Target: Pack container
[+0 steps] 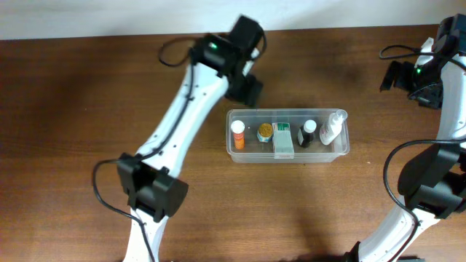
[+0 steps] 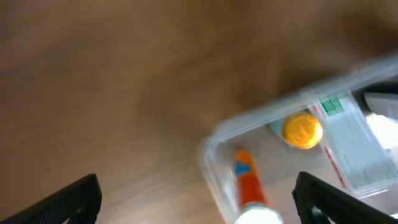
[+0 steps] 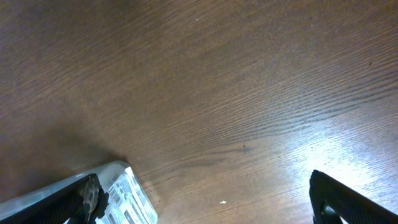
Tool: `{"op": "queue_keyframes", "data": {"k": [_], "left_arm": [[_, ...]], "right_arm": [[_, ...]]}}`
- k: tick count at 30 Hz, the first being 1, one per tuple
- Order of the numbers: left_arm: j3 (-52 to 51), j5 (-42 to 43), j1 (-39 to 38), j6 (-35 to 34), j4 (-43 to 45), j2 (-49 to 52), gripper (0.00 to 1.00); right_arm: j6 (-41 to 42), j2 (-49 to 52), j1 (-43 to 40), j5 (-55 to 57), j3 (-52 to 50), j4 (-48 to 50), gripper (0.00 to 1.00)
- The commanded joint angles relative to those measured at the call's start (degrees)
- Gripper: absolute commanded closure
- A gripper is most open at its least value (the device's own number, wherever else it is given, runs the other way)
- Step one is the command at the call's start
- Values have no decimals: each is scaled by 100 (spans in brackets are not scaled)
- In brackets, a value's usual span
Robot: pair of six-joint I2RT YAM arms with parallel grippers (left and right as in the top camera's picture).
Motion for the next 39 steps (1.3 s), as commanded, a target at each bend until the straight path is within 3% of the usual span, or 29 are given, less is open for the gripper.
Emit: {"op": "queue_keyframes", "data": {"k": [1,10,14,30,34,39], "left_arm": [[870,-763,514,-605,-350,-155,1],[1460,-793,2378,-1867,-1154,-835,1],[1458,-769,2931,-1939,-1233,-839,1],[1458,-774,3010,-1937,-1231,-839,1],[1458,-774,3010,-1937,-1231,-839,1],[1458,-774,3010,-1937,-1231,-839,1]], "right_arm": [[61,-28,26,28,-33,2,2],[61,-28,26,31,-33,2,2],[61,-28,26,28,-33,2,2],[61,-50,68,31,-33,2,2],[59,-540,273,39,-33,2,2],[-22,-2020,933,1300,-35,42,2]]}}
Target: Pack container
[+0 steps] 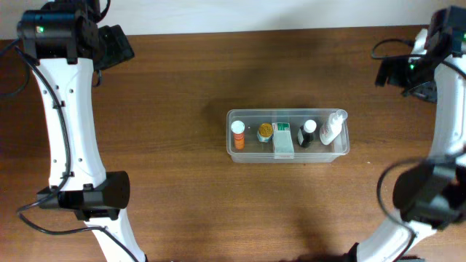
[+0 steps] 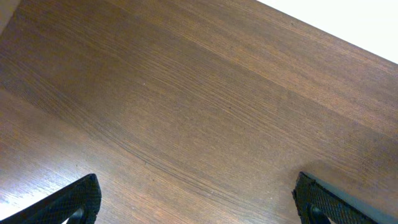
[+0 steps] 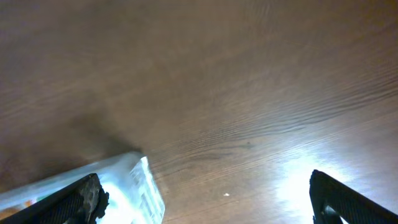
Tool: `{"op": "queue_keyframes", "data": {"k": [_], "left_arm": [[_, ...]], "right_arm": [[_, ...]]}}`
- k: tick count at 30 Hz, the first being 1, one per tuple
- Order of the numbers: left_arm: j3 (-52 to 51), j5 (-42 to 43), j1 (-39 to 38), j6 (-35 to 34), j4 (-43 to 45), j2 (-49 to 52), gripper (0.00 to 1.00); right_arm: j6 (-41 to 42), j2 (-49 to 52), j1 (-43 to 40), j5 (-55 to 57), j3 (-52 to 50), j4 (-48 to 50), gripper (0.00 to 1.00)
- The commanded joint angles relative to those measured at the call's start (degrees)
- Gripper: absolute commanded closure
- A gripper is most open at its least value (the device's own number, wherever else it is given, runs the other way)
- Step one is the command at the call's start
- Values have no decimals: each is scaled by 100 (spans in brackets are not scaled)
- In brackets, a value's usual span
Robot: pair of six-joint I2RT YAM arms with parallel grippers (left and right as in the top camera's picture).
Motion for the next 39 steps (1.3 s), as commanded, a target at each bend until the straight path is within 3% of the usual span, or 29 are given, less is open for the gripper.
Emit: {"op": "queue_keyframes", "data": {"k": [1,5,8,11,22,29,39], "left_arm": [[94,-42,4,-92,-20,-98,1],[94,-42,4,-92,-20,-98,1],[94,-42,4,-92,-20,-98,1],[94,-42,4,-92,-20,-98,1],[94,-42,4,-92,-17,-98,1],[94,-42,4,-92,-20,-98,0],[94,-42,4,-92,-20,-98,1]], "right_arm": [[-11,-1517,516,999,46,103,2],[-13,-2962,942,1082,-1010,1084,2],[-9,-4371,1060,1012,-3126,2730,2],[46,-5401,1064,881,-4793,3766,2],[94,-9127,1064,295,-8948,5788,2],[28,-10553,1084,74,-10159,6196,2],[-271,-11154,1445,-2,-11352,7204,2]]}}
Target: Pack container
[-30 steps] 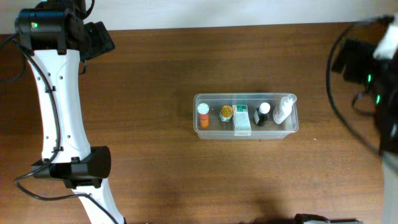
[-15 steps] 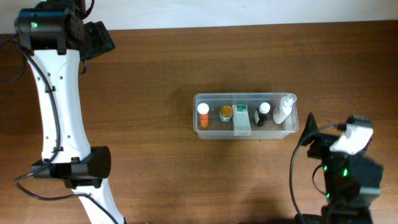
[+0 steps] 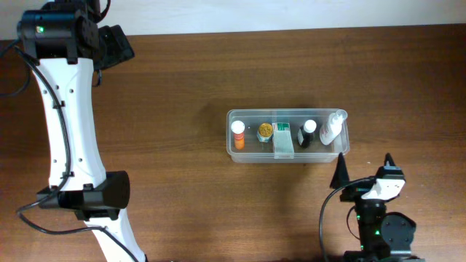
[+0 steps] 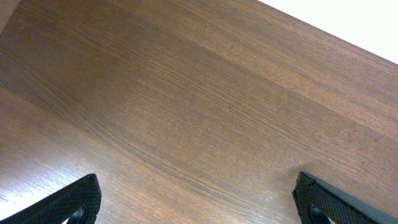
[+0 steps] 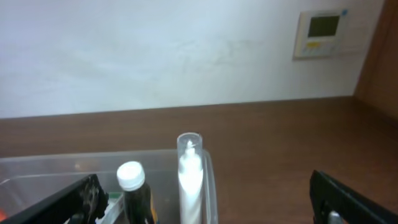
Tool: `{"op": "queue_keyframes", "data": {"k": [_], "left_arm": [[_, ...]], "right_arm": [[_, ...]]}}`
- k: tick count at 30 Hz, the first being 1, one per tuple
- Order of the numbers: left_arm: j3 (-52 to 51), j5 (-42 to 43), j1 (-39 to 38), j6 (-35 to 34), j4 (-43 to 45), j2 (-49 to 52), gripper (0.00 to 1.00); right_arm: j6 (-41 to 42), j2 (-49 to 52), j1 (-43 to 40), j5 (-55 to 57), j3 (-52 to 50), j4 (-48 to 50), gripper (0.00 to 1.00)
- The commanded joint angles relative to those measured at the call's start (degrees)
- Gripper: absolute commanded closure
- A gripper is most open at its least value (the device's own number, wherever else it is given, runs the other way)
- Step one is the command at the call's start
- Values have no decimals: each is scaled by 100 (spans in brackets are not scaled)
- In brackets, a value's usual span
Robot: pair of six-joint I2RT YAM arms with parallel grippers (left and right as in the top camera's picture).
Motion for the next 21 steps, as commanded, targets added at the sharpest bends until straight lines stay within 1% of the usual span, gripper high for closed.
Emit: {"op": "queue_keyframes", "data": {"k": [1,7,21], "left_arm": [[90,-42,4,-70,-9,-98,1],[90,-42,4,-70,-9,-98,1],[90,-42,4,-70,-9,-98,1]], "right_arm": [[-79,-118,66,-74,-345,299,2],[-76,-118,66,-76,-595,308,2],[-76,-118,70,-55,-590,210,2]]}}
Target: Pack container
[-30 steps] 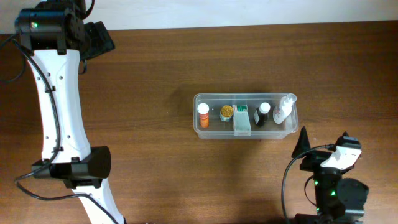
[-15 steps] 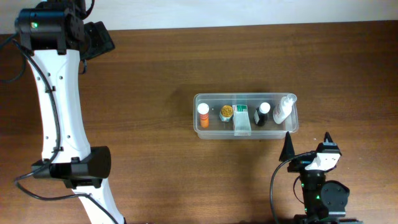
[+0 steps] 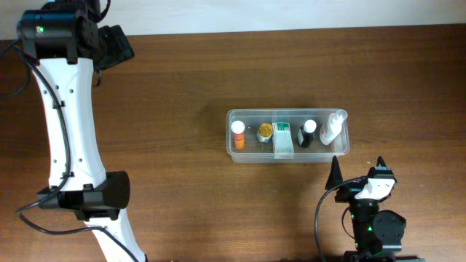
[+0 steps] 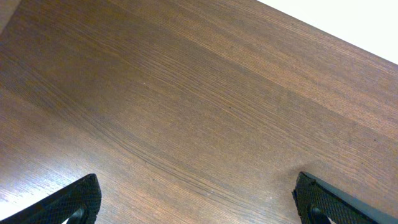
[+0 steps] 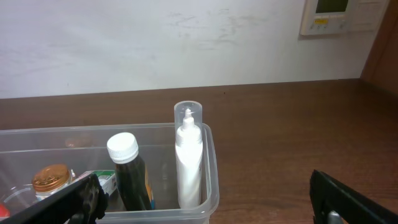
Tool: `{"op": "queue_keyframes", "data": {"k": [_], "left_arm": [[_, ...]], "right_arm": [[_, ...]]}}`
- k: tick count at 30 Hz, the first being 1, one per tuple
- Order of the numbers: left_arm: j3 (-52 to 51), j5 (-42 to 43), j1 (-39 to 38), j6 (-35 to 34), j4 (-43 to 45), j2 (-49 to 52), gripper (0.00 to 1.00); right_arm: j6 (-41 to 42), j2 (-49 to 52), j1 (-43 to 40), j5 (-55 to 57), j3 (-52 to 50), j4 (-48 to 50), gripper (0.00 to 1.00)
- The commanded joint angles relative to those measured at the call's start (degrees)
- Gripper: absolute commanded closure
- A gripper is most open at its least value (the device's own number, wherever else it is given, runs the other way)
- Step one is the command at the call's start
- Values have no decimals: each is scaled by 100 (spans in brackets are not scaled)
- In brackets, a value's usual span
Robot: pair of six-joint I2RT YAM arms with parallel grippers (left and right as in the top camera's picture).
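Note:
A clear plastic container [image 3: 287,156] stands mid-table. It holds an orange tube [image 3: 238,132], a gold-capped jar [image 3: 265,131], a green-and-white box [image 3: 283,141], a dark bottle [image 3: 308,134] and a white bottle [image 3: 331,129]. My right gripper [image 3: 359,169] sits low in front of the container's right end, open and empty. Its view looks level at the container wall [image 5: 208,163], the white bottle [image 5: 188,158] and the dark bottle [image 5: 127,173]. My left gripper [image 3: 116,44] is at the far left rear corner. It is open over bare wood [image 4: 199,205].
The brown wooden table [image 3: 182,189] runs back to a white wall [image 5: 124,43]. On that wall, at the right, hangs a small control panel [image 5: 339,15]. The left arm's white links [image 3: 69,124] stretch along the table's left side.
My right gripper has shifted slightly toward the front left, and the container shows fuller in its view. The left arm and the container's contents are unchanged.
My left gripper was open over the container's left end and the right one was at the far right rear. Then the left arm stood at the far left rear corner. Later the right arm was down at the front right, facing the container's right end, as now.

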Motion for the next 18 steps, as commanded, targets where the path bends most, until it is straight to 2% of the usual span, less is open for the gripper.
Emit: {"op": "queue_keyframes", "data": {"k": [1,18], "left_arm": [[90,-39,4,-70,-9,-98,1],[81,-48,7,-46,-136,-114,1]], "right_arm": [[-52,-70,63,-55,-48,-2,2],[-52,-70,63,-55,-48,-2,2]]}}
